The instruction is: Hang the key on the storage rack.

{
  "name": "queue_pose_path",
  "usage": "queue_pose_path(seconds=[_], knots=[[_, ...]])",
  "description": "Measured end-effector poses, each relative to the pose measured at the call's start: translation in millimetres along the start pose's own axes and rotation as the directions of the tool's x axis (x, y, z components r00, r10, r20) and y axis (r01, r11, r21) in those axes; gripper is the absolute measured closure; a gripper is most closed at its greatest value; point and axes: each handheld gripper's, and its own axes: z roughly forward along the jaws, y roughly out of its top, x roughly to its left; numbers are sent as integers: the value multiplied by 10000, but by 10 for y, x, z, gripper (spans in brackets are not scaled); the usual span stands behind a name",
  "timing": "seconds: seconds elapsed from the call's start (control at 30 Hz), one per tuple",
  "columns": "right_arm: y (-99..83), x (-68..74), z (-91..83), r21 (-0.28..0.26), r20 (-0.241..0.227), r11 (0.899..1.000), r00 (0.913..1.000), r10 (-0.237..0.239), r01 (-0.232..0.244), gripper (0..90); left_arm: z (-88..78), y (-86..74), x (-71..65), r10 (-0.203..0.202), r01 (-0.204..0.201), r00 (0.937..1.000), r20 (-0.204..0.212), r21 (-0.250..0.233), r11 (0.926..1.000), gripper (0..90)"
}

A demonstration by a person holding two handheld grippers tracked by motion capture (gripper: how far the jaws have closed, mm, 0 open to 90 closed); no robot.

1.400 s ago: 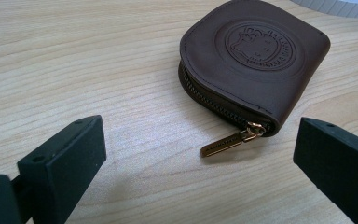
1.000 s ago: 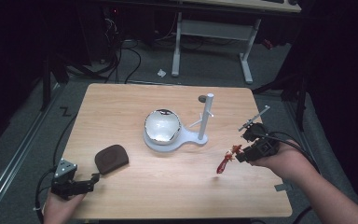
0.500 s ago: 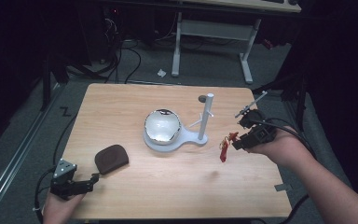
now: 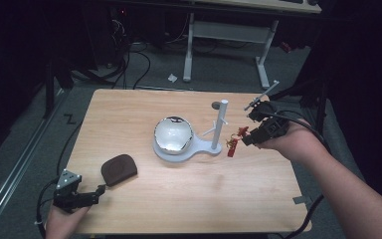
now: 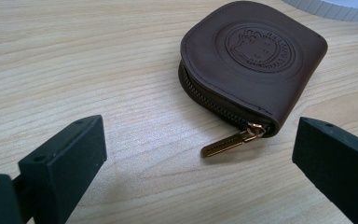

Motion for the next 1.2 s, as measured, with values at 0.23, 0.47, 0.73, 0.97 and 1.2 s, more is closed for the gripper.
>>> queue_pose_path(seconds=[0.23, 0.47, 0.73, 0.97, 1.2], knots=[[121, 19, -9, -100, 21, 9999, 10000, -62, 62, 669, 0, -3, 12, -36, 36, 10000, 22, 7, 10000, 33], [215, 29, -27, -196, 95, 9996, 9998, -180, 182, 669, 1, -3, 14, -32, 32, 10000, 34, -1, 10000, 33], [295, 60, -27, -210, 107, 9995, 9997, -228, 230, 669, 4, -3, 18, -67, 67, 10000, 56, -12, 10000, 33], [352, 79, -14, -295, 61, 9988, 9993, -377, 379, 669, 7, -4, 18, -60, 60, 10000, 73, 27, 10000, 33], [394, 90, -19, -402, 139, 9983, 9991, -410, 415, 669, 10, -6, 20, -58, 58, 9999, 88, 49, 10000, 33]])
